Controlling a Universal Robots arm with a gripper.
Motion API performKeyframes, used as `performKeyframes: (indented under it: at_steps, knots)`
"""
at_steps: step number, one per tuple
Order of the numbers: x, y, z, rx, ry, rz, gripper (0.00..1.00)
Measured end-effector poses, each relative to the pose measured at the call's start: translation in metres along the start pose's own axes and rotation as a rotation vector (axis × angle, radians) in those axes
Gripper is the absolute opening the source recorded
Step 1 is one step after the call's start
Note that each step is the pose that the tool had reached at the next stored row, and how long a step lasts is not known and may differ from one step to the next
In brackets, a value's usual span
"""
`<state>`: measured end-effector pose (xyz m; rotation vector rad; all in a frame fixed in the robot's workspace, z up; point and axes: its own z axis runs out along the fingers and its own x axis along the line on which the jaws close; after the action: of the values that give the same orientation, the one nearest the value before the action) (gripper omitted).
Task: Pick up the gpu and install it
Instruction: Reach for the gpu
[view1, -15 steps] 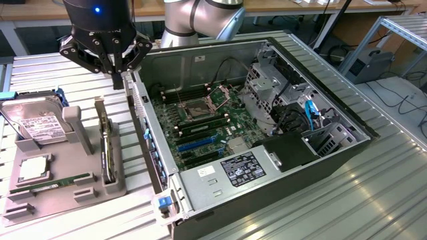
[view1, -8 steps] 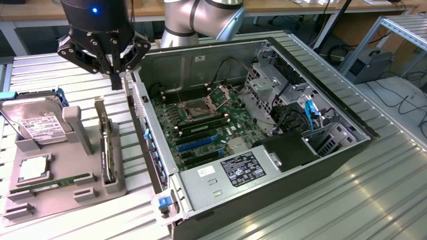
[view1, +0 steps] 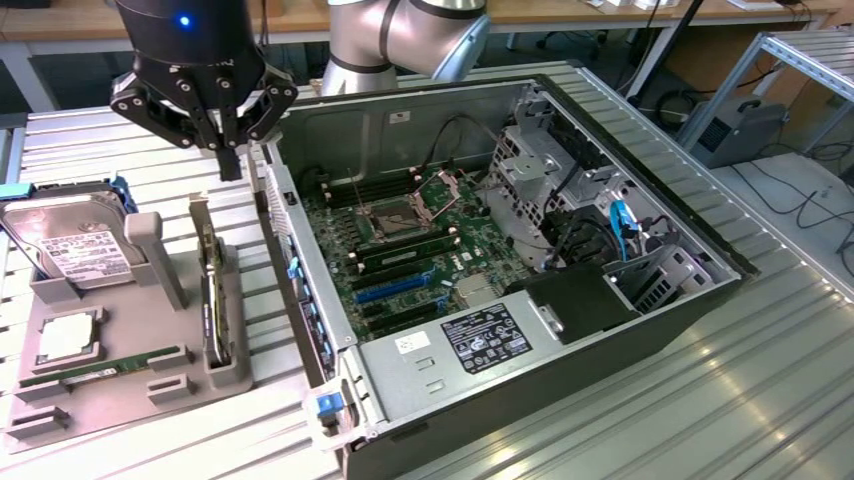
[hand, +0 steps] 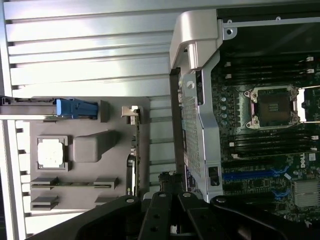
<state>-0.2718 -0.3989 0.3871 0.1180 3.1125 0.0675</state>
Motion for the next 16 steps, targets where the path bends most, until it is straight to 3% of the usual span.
performKeyframes:
  at_steps: [16]
  knots:
    - [0.0046, -0.0004, 0.0003, 0.0000, -0.0001, 0.000, 0.11]
